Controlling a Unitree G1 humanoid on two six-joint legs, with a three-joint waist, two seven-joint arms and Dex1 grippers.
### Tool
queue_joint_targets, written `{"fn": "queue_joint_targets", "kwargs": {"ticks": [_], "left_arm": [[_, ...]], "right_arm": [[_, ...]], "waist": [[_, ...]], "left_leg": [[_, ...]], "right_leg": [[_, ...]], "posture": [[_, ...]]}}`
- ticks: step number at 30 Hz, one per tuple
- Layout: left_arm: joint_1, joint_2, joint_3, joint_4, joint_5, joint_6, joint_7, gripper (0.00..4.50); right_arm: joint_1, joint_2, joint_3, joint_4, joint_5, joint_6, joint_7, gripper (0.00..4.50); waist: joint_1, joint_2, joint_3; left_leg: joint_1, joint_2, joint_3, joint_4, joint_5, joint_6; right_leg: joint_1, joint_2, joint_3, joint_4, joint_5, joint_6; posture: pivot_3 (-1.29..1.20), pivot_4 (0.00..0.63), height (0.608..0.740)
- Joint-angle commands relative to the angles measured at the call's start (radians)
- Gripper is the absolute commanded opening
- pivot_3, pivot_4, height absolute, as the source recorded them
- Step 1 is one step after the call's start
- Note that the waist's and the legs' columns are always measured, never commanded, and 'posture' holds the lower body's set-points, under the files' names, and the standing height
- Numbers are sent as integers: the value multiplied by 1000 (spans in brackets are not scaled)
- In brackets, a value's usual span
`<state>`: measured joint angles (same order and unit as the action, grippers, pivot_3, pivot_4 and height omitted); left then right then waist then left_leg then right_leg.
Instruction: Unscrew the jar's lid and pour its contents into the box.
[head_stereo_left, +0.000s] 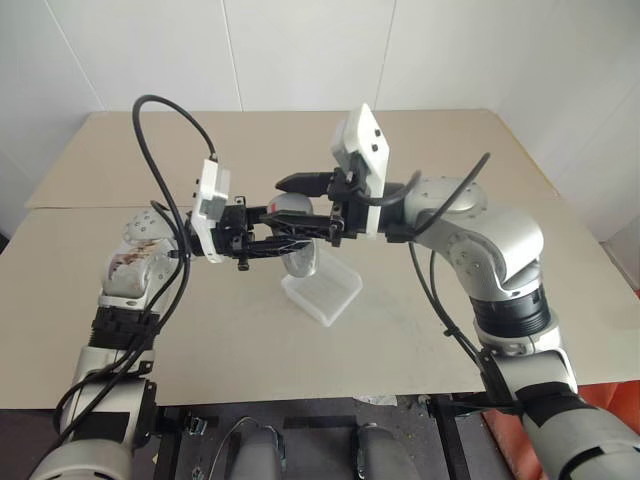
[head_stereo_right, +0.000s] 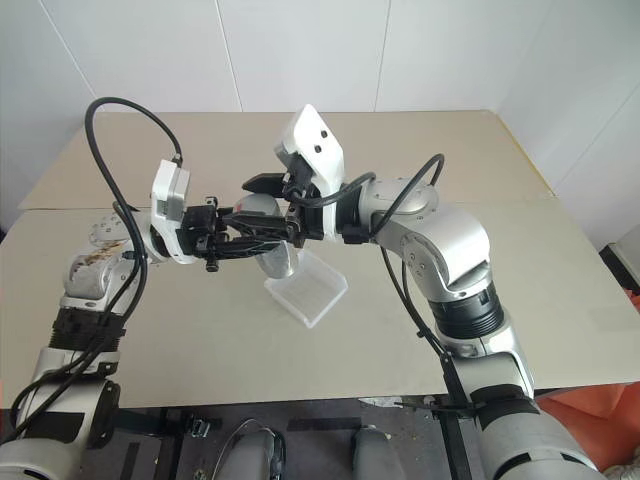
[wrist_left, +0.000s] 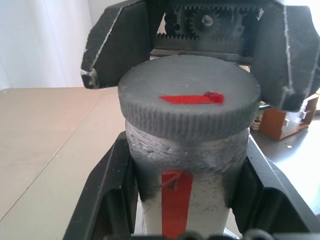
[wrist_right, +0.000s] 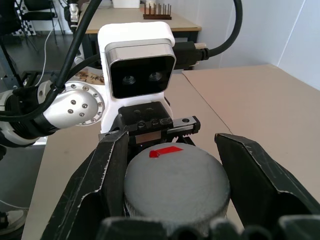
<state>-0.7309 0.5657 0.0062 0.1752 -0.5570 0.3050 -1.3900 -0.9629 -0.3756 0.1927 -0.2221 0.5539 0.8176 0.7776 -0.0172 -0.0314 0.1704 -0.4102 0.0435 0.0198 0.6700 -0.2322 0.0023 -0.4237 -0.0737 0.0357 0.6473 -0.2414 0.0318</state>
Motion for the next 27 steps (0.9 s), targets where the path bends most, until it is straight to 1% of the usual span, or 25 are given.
{"fn": "queue_joint_targets", "kwargs": {"ticks": [1, 3, 6, 10, 12, 14, 18, 19, 20, 22, 23, 27], "left_arm": [[-58, 19, 11, -2, -26, -16, -80, 2031], [-76, 23, 7, 12, -31, -14, -130, 2031], [-102, 39, -19, 22, -59, -5, -213, 2031], [-126, 96, -103, 13, -139, -10, -224, 2031], [-138, 113, -136, 12, -164, -20, -224, 2031], [-146, 118, -150, 20, -172, -31, -224, 2031], [-133, 105, -125, 29, -143, -44, -224, 2031], [-126, 102, -112, 30, -132, -43, -224, 2031], [-120, 101, -102, 30, -124, -42, -223, 2031], [-98, 102, -76, 23, -110, -43, -203, 2031], [-83, 103, -59, 16, -107, -37, -185, 2031], [-36, 109, -15, -4, -89, -30, -132, 2031]], "right_arm": [[7, -34, -31, 23, 34, -76, 139, 2725], [12, -47, -36, 60, 55, -120, 238, 2725], [-5, -67, -10, 156, 45, -222, 413, 2725], [-59, -69, 22, 314, 28, -341, 649, 2725], [-88, -62, 30, 387, 19, -389, 729, 2725], [-111, -49, 30, 445, 7, -426, 765, 2725], [-116, -27, 13, 478, -26, -464, 721, 2725], [-106, -26, 0, 468, -28, -462, 693, 3465], [-96, -26, -10, 457, -30, -456, 666, 3665], [-65, -41, -39, 412, -48, -457, 602, 4329], [-40, -54, -62, 371, -45, -448, 567, 4424], [42, -95, -127, 210, -28, -369, 429, 4424]], "waist": [[0, 0, 0], [0, 0, 0], [0, 0, 0], [-4, 0, 0], [-7, 0, 0], [-6, 1, 0], [-4, 1, 0], [-3, 1, 1], [-1, 1, 1], [0, 1, 1], [1, 1, 1], [4, 1, 1]], "left_leg": [[0, 0, 0, 0, 0, 0], [0, 0, 0, 0, 0, 0], [0, 0, 0, 0, 0, 0], [0, 0, 0, 0, 0, 0], [0, 0, 0, 0, 0, 0], [0, 1, 0, 0, 0, 0], [0, 1, 0, 0, 0, 0], [0, 1, 0, 0, 0, 0], [0, 1, 0, 1, 0, 0], [-1, 1, 0, 1, 0, 0], [-1, 1, 0, 1, 0, 0], [-2, 1, 0, 1, 0, 0]], "right_leg": [[0, 0, 0, 0, 0, 0], [0, 0, 0, -1, 0, 0], [0, 0, 0, 0, 0, 0], [0, 0, 0, 0, 0, 0], [0, 1, 0, 0, 0, 0], [0, 1, 0, 0, 0, 0], [0, 1, 0, 0, 0, 0], [0, 1, 0, 0, 0, 0], [-1, 1, 0, 1, 0, 0], [-1, 1, 0, 1, 0, 0], [-1, 1, 0, 1, 0, 0], [-1, 0, 0, 1, 0, 0]], "posture": [[0, 150, 740], [0, 150, 740], [0, 150, 740], [0, 150, 740], [0, 150, 740], [0, 150, 740], [0, 150, 740], [0, 150, 740], [0, 150, 740], [0, 150, 740], [0, 150, 740], [0, 150, 740]]}}
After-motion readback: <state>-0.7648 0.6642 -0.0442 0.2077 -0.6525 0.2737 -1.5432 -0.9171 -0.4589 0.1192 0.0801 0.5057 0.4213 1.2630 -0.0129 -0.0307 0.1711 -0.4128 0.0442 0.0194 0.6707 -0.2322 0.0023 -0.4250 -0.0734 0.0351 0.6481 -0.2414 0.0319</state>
